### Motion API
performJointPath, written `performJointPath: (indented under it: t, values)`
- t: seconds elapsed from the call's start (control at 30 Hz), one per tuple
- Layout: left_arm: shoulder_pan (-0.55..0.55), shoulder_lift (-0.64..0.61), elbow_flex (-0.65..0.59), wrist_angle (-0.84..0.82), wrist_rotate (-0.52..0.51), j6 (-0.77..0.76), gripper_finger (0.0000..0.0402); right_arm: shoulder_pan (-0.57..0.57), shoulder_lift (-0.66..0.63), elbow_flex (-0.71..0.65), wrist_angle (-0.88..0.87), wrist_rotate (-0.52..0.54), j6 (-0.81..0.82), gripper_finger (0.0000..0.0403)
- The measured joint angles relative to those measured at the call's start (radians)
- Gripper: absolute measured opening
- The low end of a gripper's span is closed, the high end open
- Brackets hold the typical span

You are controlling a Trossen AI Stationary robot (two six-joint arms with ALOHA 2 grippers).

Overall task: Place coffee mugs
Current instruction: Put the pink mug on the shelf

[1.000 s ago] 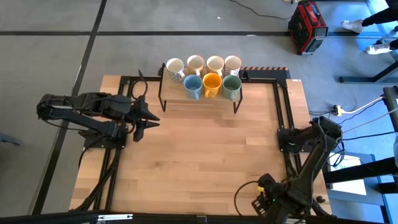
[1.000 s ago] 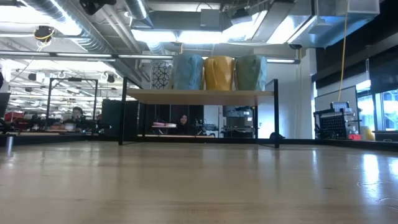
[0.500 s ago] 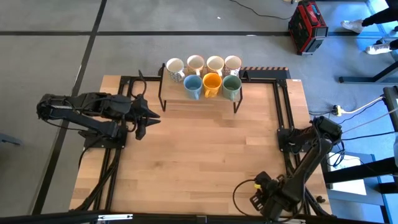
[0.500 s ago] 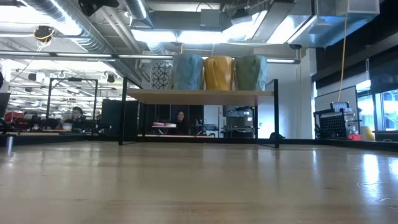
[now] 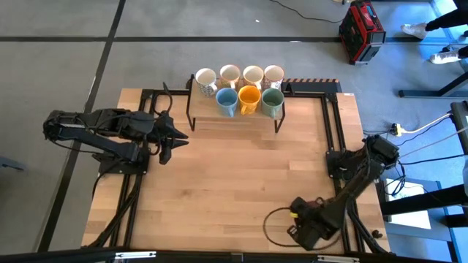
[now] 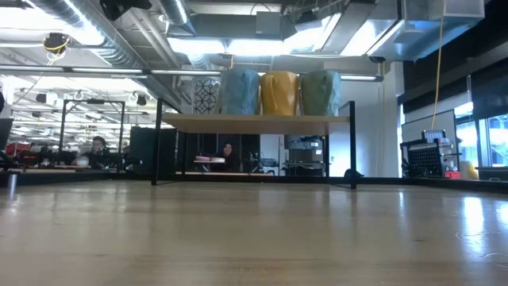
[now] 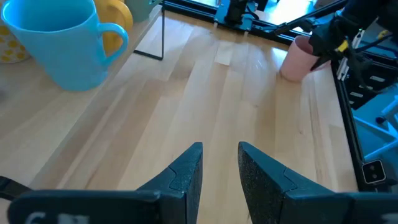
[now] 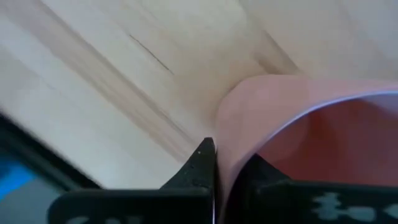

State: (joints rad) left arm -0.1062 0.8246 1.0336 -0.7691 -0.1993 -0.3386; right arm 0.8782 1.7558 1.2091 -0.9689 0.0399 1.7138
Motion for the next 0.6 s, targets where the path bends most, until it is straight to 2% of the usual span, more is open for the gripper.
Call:
performJointPath:
  t: [0.37, 0.6]
  values:
    - [0.000, 0.000, 0.000, 0.000, 0.010, 0.000, 0.0096, -0.345, 0.014, 0.159, 0.042, 0.157, -0.456, 0.0004]
    - [0.000, 0.000, 0.000, -0.001, 0.010, 0.001, 0.0096, -0.525, 0.147, 0.322, 0.049, 0.136, -0.665, 0.0004]
